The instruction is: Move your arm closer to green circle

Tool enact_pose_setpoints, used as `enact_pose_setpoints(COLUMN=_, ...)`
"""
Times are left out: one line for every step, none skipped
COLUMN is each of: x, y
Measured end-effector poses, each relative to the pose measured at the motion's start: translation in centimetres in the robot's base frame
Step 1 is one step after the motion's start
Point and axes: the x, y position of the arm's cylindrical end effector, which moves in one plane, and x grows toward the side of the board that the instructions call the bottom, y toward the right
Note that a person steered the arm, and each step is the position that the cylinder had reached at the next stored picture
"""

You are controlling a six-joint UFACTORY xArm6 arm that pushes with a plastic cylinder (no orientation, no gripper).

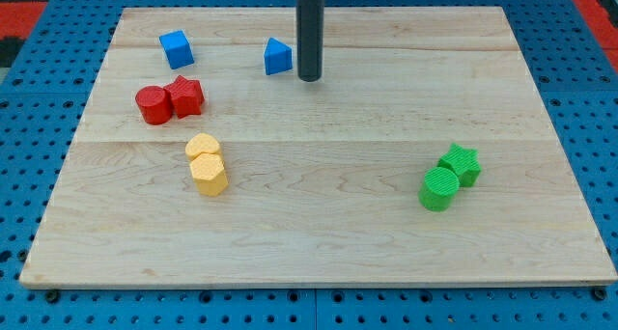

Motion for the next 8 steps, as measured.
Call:
enact_pose_setpoints(x=-1.8, y=0.6)
enact_pose_setpoints(x=-3.2, y=-3.1)
enact_pose_setpoints(x=-3.2, y=-10.8)
enact_pose_setpoints(x=-3.4, y=-6.8)
enact_pose_setpoints(x=-3.5, y=5.5)
enact_pose_setpoints(x=-3.4, y=16.3)
enact_pose_setpoints(x=2.0, y=20.4)
enact_pose_setpoints(x=8.2, y=21.0)
